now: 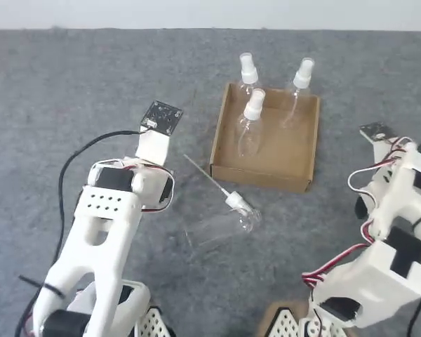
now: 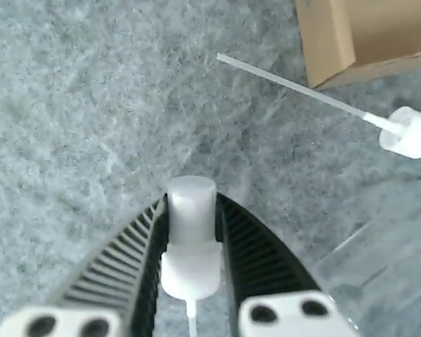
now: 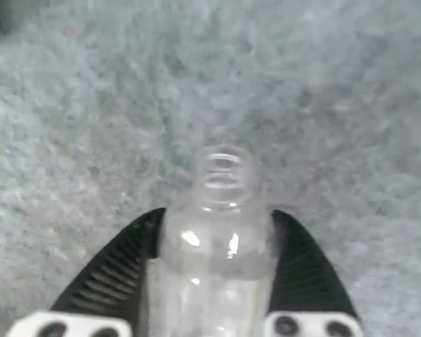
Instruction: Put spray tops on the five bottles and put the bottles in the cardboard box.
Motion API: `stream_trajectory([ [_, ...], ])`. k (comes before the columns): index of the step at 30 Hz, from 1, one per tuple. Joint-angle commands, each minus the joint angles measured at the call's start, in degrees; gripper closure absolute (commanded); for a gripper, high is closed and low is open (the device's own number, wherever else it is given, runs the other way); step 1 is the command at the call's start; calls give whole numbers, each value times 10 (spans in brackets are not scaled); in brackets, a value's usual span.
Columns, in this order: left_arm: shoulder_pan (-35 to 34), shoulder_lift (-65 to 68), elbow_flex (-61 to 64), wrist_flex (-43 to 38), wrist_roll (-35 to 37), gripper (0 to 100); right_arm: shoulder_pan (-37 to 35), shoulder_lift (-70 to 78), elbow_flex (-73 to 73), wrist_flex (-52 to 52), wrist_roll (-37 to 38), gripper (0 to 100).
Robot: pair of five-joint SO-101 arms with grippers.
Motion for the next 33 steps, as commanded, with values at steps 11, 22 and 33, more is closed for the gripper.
stream_trajectory([
  [11, -23, -55, -101, 20, 6, 991, -58, -54, -285, 220, -93, 993],
  [22, -94, -200, -263, 145, 5, 991, -298, -314, -151, 145, -267, 993],
  [33, -90, -222, -444, 222, 44, 991, -606, -526, 167, -115, -379, 993],
])
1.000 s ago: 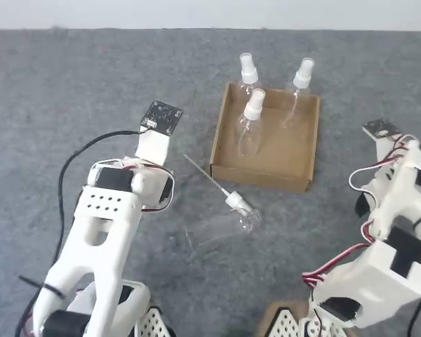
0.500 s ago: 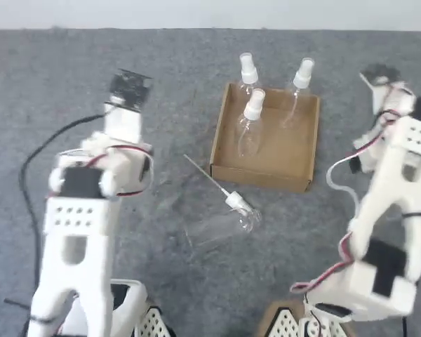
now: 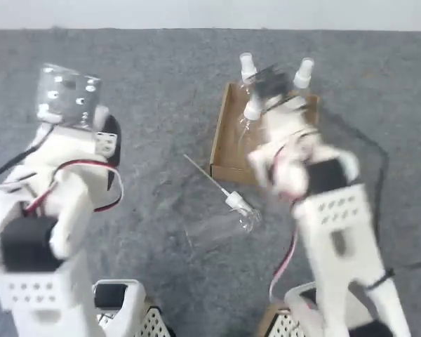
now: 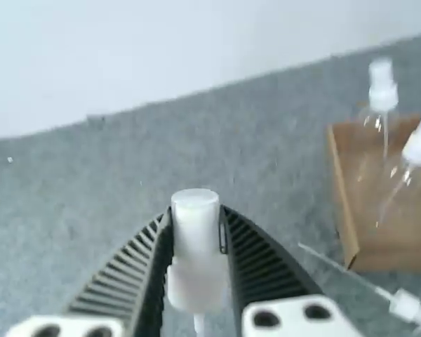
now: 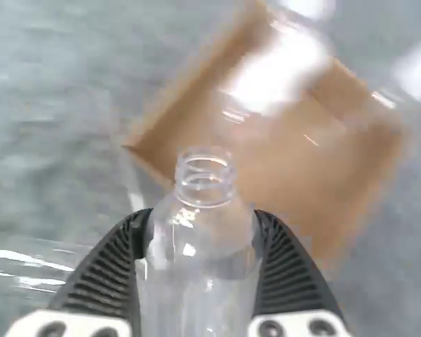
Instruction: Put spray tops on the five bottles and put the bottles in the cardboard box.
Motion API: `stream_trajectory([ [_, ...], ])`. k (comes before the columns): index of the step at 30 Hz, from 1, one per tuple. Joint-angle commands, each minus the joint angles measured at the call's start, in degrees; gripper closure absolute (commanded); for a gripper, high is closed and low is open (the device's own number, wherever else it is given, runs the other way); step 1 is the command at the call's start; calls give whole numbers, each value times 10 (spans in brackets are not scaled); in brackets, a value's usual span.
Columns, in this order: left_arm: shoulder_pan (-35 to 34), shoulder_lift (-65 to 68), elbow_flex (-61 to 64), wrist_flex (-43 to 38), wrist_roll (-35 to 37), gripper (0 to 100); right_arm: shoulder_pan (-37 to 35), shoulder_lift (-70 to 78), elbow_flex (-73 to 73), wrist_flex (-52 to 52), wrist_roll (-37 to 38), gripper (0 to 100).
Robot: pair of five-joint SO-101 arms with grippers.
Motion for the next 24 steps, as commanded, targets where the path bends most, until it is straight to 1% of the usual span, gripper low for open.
stream_trajectory([
  [1, 4, -15, -82, 15, 37, 991, -106, -76, 83, -95, -20, 993],
  [4, 18, -13, -103, 2, 72, 991, -147, -77, 114, -124, -16, 993],
  [9, 91, -14, -109, -45, 120, 991, -201, -84, 129, -131, -16, 993],
  [14, 112, -11, -109, -105, 161, 991, -253, -84, 152, -160, -16, 993],
  [18, 117, -11, -106, -132, 214, 991, -280, -85, 196, -233, -21, 993],
  [21, 115, -11, -105, -135, 236, 991, -280, -85, 230, -303, -25, 993],
  [24, 114, -11, -105, -135, 256, 991, -279, -93, 266, -360, -58, 993],
])
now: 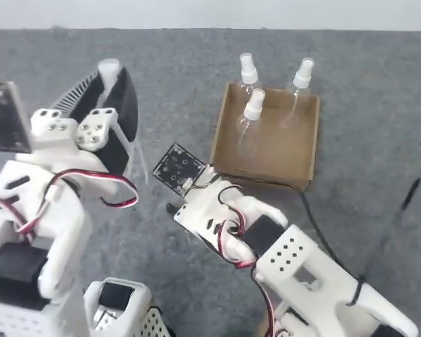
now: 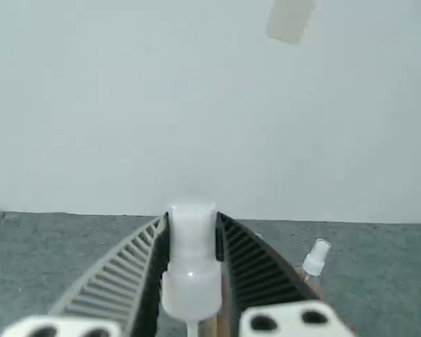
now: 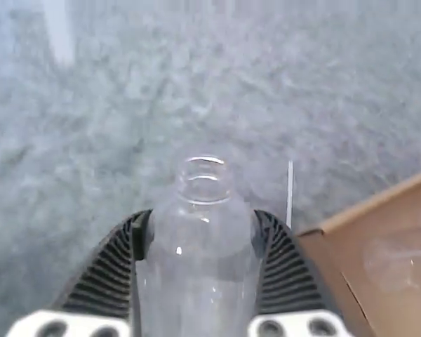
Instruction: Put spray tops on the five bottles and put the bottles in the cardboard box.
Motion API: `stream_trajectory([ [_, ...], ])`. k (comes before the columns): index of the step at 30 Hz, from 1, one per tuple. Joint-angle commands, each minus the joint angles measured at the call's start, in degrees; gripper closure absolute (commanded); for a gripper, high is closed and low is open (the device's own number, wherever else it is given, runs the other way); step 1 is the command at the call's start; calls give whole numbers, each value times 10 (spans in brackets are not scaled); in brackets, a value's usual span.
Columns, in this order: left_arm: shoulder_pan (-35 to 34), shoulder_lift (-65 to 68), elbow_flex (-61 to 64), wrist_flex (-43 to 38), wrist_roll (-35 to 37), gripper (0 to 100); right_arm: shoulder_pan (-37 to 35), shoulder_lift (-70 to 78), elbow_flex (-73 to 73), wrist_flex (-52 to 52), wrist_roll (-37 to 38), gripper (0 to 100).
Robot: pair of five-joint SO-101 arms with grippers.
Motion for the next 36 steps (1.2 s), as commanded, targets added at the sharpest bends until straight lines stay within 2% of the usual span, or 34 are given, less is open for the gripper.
stream_trajectory([
  [1, 1, -4, -19, -18, 35, 991, -5, -48, 39, -93, -45, 993],
  [12, 6, -5, 46, -87, 78, 991, -22, -236, 165, -131, -51, 993],
  [18, 31, -8, 93, -90, 83, 991, -23, -258, 173, -131, -51, 993],
  [29, 29, -10, 165, -79, 80, 991, -23, -259, 185, -124, -47, 993],
  [33, 33, -40, 179, -37, 69, 991, -19, -279, 200, -130, -47, 993],
  [36, 34, -87, 214, -38, 9, 991, -14, -314, 199, -132, -52, 993],
])
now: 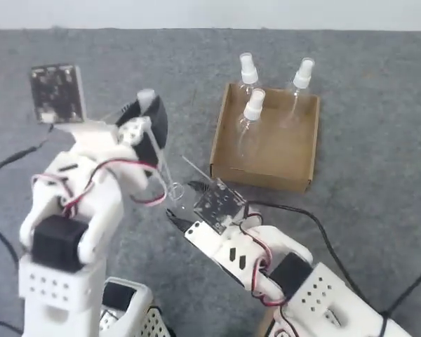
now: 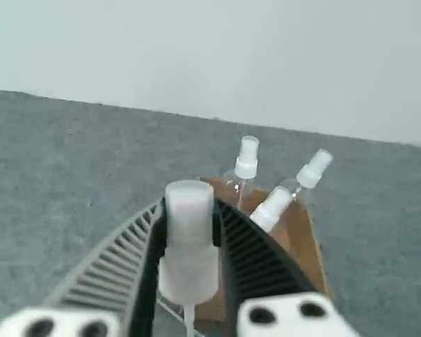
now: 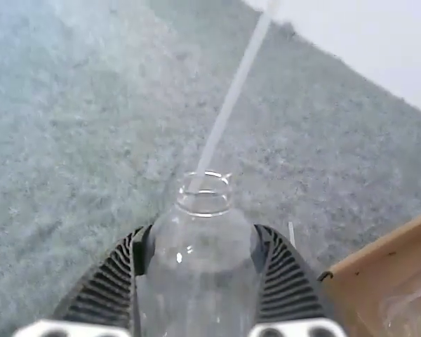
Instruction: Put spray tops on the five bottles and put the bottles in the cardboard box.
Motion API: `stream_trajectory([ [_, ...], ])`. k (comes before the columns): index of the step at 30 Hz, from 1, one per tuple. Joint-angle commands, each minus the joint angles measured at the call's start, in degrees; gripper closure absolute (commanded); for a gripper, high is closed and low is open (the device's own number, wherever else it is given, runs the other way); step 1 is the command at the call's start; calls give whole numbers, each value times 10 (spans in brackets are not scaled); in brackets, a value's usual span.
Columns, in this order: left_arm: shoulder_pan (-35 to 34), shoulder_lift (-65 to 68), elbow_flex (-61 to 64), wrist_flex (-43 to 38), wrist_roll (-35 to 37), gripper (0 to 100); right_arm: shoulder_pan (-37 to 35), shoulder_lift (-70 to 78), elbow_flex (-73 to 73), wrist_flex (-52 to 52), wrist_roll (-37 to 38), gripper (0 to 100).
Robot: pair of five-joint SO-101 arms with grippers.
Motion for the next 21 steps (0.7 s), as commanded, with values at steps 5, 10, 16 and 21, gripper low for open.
stream_trajectory([
  [5, 36, -109, 113, -46, -76, 991, 11, -85, 18, -87, -35, 993],
  [10, 86, -114, 140, -47, -76, 991, 11, -68, 29, -118, -72, 993],
  [16, 88, -116, 139, -4, -78, 990, 54, -53, 32, -139, -74, 993],
  [21, 91, -115, 141, 9, -131, 923, 66, -34, 33, -153, -74, 993],
])
